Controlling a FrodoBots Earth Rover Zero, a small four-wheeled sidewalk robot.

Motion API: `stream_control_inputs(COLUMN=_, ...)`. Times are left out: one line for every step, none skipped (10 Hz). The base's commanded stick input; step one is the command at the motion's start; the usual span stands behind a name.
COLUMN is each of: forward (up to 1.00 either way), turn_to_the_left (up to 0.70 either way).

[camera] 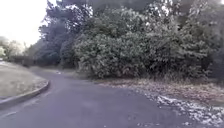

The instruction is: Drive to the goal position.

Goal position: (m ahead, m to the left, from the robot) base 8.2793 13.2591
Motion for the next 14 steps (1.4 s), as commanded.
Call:
stream_control_inputs(forward=0.70, turn_to_the_left=0.14)
stream_control_inputs(forward=0.70, turn_to_the_left=0.14)
stream_control_inputs(forward=0.70, turn_to_the_left=0.14)
stream_control_inputs(forward=0.70, turn_to_the_left=0.14)
stream_control_inputs(forward=0.70, turn_to_the_left=0.14)
stream_control_inputs(forward=0.70, turn_to_the_left=0.14)
stream_control_inputs(forward=0.70, turn_to_the_left=0.14)
stream_control_inputs(forward=0.70, turn_to_the_left=0.14)
stream_control_inputs(forward=0.70, turn_to_the_left=0.14)
stream_control_inputs(forward=0.70, turn_to_the_left=0.14)
stream_control_inputs(forward=0.70, turn_to_the_left=0.14)
stream_control_inputs(forward=0.70, turn_to_the_left=0.14)
stream_control_inputs(forward=0.70, turn_to_the_left=0.14)
stream_control_inputs(forward=0.70, turn_to_the_left=0.14)
